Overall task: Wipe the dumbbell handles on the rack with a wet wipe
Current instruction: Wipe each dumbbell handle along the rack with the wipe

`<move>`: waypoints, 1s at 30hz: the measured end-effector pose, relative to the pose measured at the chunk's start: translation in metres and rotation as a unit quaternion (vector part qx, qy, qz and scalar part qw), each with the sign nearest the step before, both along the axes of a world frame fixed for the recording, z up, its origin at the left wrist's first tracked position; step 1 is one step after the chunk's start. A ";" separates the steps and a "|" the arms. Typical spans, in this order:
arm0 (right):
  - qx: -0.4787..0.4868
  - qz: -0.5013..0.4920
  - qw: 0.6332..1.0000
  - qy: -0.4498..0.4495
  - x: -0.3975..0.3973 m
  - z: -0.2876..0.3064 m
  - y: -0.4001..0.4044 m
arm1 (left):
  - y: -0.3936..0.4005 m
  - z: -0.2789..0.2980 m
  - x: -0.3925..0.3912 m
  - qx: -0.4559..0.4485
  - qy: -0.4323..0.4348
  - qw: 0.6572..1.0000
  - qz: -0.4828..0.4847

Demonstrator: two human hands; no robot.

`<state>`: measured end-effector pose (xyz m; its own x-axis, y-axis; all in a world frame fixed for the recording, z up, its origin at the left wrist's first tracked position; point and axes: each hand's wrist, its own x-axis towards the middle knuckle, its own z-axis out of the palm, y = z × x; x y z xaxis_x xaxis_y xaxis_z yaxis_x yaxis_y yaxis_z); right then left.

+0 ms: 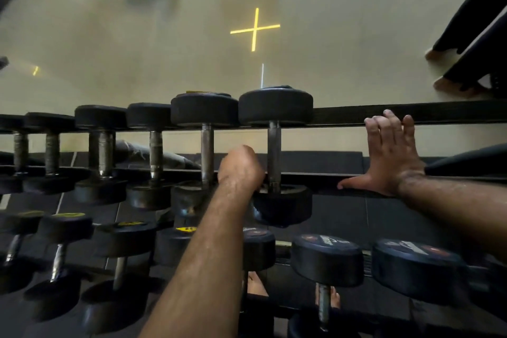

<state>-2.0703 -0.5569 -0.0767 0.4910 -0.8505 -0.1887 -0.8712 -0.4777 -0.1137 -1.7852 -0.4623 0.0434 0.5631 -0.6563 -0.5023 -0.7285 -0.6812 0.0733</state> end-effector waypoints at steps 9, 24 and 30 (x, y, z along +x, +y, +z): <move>0.007 0.000 1.000 0.003 0.001 0.000 -0.001 | -0.014 -0.007 0.010 -0.186 0.091 0.963 0.172; 0.006 0.002 1.000 0.003 0.002 -0.001 -0.002 | -0.017 -0.003 0.020 -0.056 0.031 0.998 -0.005; 0.008 0.002 1.000 0.006 0.001 0.001 -0.002 | -0.003 -0.006 -0.021 -0.272 -0.048 0.912 -0.303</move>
